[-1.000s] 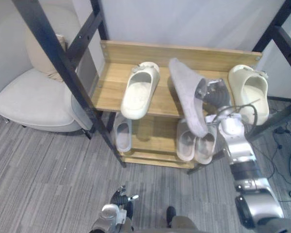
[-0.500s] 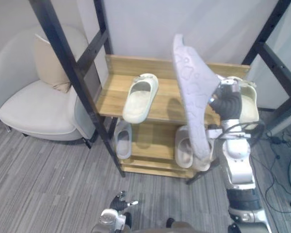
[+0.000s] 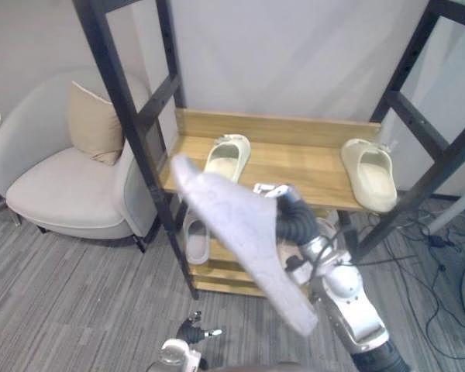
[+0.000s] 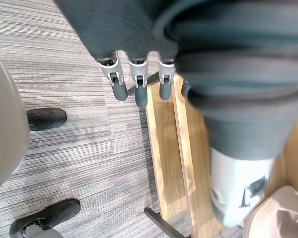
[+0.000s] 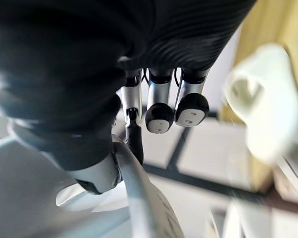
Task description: Organize the slippers on the shoe rack
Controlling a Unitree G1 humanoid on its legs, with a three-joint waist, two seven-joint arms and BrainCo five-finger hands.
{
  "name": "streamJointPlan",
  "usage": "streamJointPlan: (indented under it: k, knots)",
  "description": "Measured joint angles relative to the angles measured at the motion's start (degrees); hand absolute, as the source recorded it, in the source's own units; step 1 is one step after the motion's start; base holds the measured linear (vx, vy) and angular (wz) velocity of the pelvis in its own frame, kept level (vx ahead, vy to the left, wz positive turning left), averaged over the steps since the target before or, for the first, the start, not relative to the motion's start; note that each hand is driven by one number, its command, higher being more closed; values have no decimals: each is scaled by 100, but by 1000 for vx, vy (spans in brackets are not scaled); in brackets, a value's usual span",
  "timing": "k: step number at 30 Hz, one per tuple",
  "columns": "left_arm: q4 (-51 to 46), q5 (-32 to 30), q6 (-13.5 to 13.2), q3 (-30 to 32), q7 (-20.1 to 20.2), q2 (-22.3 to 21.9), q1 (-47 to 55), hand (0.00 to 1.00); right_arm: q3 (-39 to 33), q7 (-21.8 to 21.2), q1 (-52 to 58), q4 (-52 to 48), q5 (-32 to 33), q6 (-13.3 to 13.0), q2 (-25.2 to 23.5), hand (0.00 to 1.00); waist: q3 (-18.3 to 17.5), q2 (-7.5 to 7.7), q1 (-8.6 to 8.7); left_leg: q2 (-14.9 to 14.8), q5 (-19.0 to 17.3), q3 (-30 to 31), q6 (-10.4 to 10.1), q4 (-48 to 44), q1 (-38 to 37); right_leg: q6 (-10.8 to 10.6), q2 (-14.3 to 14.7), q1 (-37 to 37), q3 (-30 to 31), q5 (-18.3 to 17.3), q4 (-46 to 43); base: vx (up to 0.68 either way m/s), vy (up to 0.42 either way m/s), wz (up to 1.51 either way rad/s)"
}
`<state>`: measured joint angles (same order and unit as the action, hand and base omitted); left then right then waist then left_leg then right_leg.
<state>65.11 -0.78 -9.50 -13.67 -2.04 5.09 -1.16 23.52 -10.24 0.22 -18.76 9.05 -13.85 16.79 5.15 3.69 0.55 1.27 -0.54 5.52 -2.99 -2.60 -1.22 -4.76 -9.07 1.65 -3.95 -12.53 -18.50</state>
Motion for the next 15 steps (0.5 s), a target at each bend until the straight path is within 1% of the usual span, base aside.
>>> streamJointPlan:
  k: [1,2,4,5,6,8,9,11,12,13,14,15]
  knots:
    - [-4,-16,-3,-46,-5,34,-64,0,63,-27,-14,56,-4,13,15,100,98,11,-18,51,-118,42,-15,-314,157,18,-48,90,-25,-96,-238,-164,-50,34]
    - [-10,-21,-21,-120,-3,85,-225,0,122,-42,-82,299,-13,20,18,100,350,-21,-43,119,-393,145,-47,-1059,572,49,-98,289,-92,-270,-688,-150,-45,35]
    - [-30,-21,-26,-129,-7,92,-333,0,149,-41,-165,518,-30,49,34,100,503,-62,-52,135,-580,184,-86,-1571,937,70,-105,547,-141,-392,-1042,-207,-50,27]
    - [-34,-20,-25,-127,-9,119,-501,0,148,-12,-287,769,-137,108,77,100,709,-127,-53,152,-802,266,-142,-2192,1429,104,-106,897,-176,-573,-1529,-238,-51,25]
    - [-45,-19,-30,-125,-11,134,-560,0,148,9,-342,855,-203,120,91,100,797,-136,-52,160,-873,278,-141,-2377,1573,124,-113,1019,-179,-637,-1685,-260,-43,27]
    - [-173,-16,-37,-73,-30,215,-787,0,155,26,-567,1131,-288,261,112,100,1131,-152,-77,163,-1167,281,-248,-3186,2235,146,-125,1644,-138,-956,-2471,-279,-34,11]
    - [-227,7,-39,-35,-34,242,-806,0,154,52,-603,1133,-328,302,111,100,1180,-158,-79,157,-1211,277,-269,-3351,2387,149,-126,1793,-120,-998,-2627,-230,-16,-4]
    - [-436,87,-111,276,-47,246,-884,0,138,225,-741,1138,-480,316,10,100,1379,-170,-96,123,-1364,204,-309,-3901,2926,186,-91,2380,11,-1132,-3190,-164,-3,-16]
    - [-472,88,-112,318,-51,249,-884,0,138,247,-760,1141,-482,317,-14,100,1391,-167,-97,121,-1391,189,-314,-3978,2989,190,-92,2456,32,-1154,-3266,-130,-5,-24]
    - [-616,89,-120,465,-57,235,-883,0,116,347,-860,1153,-577,315,-104,100,1404,-170,-98,95,-1523,120,-279,-4390,3315,208,-79,2799,121,-1278,-3668,-120,-12,-18]
    - [-727,91,-118,619,-78,200,-892,0,45,433,-977,1204,-692,313,-163,100,1432,-210,-97,65,-1683,93,-261,-4812,3585,211,-72,3048,156,-1411,-4026,-94,-9,-18]
    - [-785,96,-123,671,-111,189,-896,0,-7,480,-1039,1263,-697,313,-215,100,1442,-219,-102,56,-1761,83,-260,-4995,3716,204,-68,3168,182,-1474,-4184,-98,10,-10]
